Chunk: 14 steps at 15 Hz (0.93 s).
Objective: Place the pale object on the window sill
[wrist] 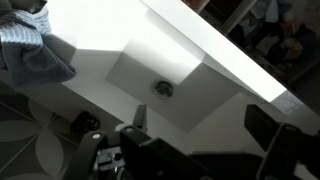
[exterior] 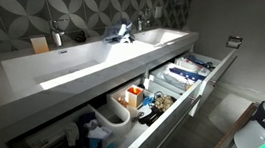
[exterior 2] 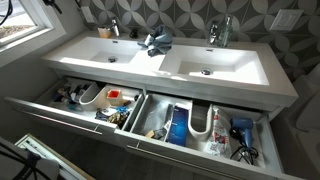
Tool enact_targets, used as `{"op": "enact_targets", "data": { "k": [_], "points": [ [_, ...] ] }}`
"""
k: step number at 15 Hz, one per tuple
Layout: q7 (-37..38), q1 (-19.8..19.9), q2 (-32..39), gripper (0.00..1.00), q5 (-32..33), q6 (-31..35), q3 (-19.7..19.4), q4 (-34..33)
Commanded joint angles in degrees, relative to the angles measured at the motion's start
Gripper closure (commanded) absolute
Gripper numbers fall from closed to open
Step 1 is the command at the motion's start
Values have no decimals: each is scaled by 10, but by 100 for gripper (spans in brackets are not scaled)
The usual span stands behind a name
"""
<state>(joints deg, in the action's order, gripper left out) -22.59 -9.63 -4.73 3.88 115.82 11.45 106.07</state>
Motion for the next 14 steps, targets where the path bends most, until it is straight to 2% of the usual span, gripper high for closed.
{"op": "enact_targets", "data": {
  "k": [1, 9, 10, 14],
  "points": [
    [-84, -17, 83, 0, 24, -15, 7, -88],
    [-240, -50, 234, 0, 143, -11, 26, -276],
    [-202, -42, 190, 0, 116, -2, 21, -207],
    [-230, -51, 226, 0, 130, -3, 21, -259]
  ]
}}
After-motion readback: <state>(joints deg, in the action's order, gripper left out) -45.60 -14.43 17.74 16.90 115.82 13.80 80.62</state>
